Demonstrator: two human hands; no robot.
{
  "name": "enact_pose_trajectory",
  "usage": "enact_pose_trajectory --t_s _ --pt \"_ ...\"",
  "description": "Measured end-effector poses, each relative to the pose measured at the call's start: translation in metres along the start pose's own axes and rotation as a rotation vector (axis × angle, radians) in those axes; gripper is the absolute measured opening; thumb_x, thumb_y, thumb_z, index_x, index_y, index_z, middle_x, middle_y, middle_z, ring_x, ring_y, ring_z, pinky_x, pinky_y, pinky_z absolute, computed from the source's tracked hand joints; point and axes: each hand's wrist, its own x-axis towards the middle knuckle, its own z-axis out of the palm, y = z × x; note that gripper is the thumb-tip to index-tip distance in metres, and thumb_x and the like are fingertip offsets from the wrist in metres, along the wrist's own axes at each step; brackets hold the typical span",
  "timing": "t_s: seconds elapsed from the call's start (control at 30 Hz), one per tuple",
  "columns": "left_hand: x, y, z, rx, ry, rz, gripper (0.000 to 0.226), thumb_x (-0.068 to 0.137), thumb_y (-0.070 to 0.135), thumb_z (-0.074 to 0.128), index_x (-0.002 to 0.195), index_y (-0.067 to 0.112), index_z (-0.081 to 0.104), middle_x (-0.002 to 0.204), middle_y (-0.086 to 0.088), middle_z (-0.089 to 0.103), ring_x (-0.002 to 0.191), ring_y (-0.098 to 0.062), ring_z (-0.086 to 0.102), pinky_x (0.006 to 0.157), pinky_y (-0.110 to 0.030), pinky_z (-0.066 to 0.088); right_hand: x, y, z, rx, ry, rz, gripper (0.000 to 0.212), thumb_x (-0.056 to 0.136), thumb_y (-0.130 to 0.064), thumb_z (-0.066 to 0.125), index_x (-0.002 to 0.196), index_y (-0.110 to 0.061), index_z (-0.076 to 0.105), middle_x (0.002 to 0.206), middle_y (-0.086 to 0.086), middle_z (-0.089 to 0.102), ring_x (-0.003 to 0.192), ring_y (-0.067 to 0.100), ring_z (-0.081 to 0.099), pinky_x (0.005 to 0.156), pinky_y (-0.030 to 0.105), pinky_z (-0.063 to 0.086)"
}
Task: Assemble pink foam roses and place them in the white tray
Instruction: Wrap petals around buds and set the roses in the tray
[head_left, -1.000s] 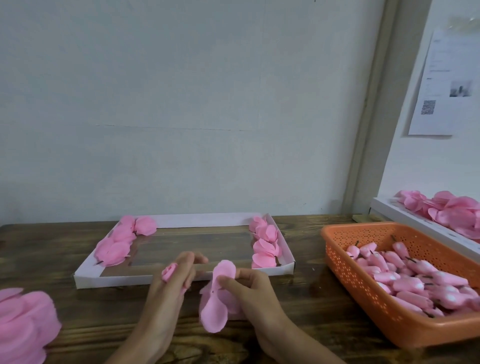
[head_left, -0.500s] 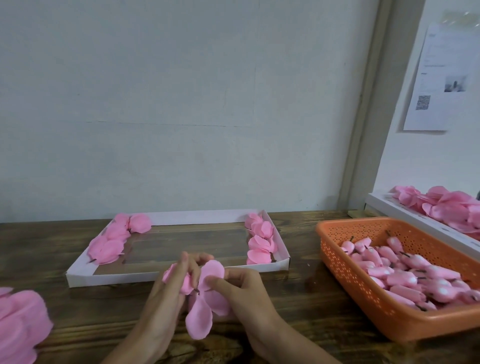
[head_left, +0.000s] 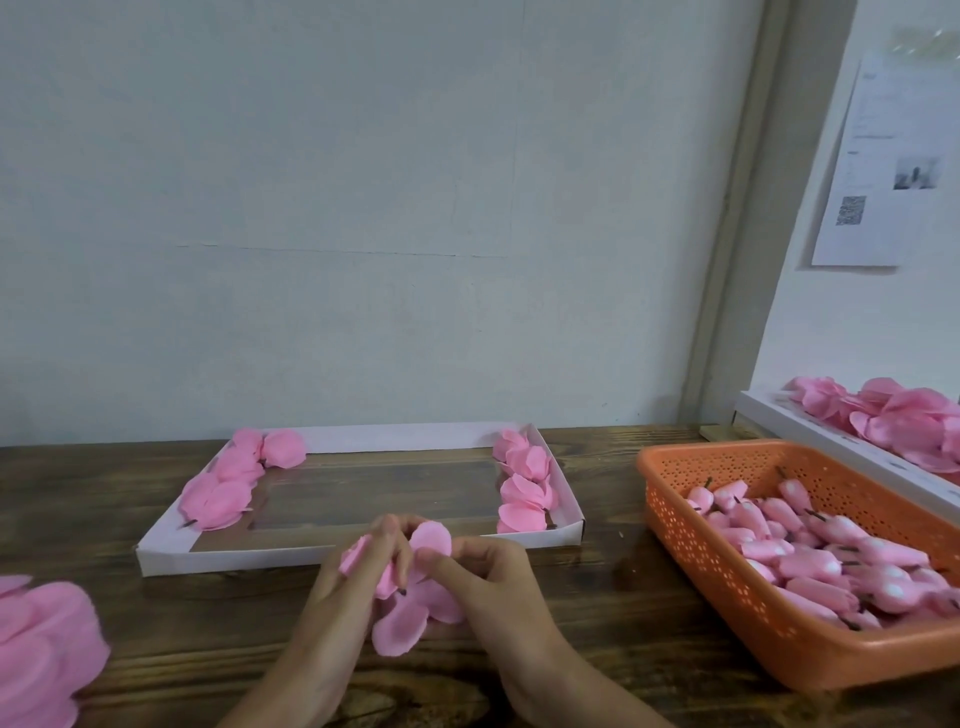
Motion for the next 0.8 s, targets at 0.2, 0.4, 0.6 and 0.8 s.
enact_pose_trajectory --t_s 0.2,0.4,0.6,0.8 --pt "0.002 -0.012 -0.001 0.042 0.010 0.064 0.047 0.100 0.038 0.052 0.071 0.003 0.064 0.093 -0.006 0.076 0.095 -0.019 0.074 0.070 -0.025 0.061 0.001 0.000 0.001 -0.020 -0.030 -0.069 0.024 0.103 -0.022 0.065 0.094 -0.006 0.082 0.093 0.011 0.080 0.083 0.017 0.076 0.070 0.027 0.061" --pt "0.006 -0.015 -0.003 0.046 -0.050 0.200 0.040 0.095 0.056 0.059 0.129 0.036 0.069 0.133 0.004 0.070 0.121 -0.015 0.068 0.087 -0.032 0.061 0.006 0.003 0.004 -0.272 0.044 -0.259 0.050 0.099 -0.049 0.056 0.085 -0.004 0.072 0.075 0.018 0.068 0.071 0.018 0.056 0.065 0.051 0.047" --pt "0.007 -0.019 -0.004 0.123 -0.162 0.232 0.051 0.091 0.059 0.058 0.139 0.042 0.061 0.140 0.009 0.066 0.130 -0.011 0.062 0.096 -0.020 0.054 0.006 0.010 0.001 -0.391 0.088 -0.314 0.040 0.102 -0.051 0.054 0.091 -0.022 0.079 0.082 0.002 0.078 0.075 0.011 0.072 0.067 0.038 0.055" --pt "0.006 -0.022 -0.004 0.100 -0.140 0.243 0.046 0.093 0.053 0.063 0.137 0.049 0.055 0.129 0.006 0.069 0.109 -0.021 0.073 0.069 -0.041 0.065 0.000 0.005 0.002 -0.425 -0.011 -0.398 0.031 0.106 -0.048 0.055 0.099 -0.030 0.078 0.074 0.007 0.073 0.072 0.025 0.070 0.071 0.050 0.056"
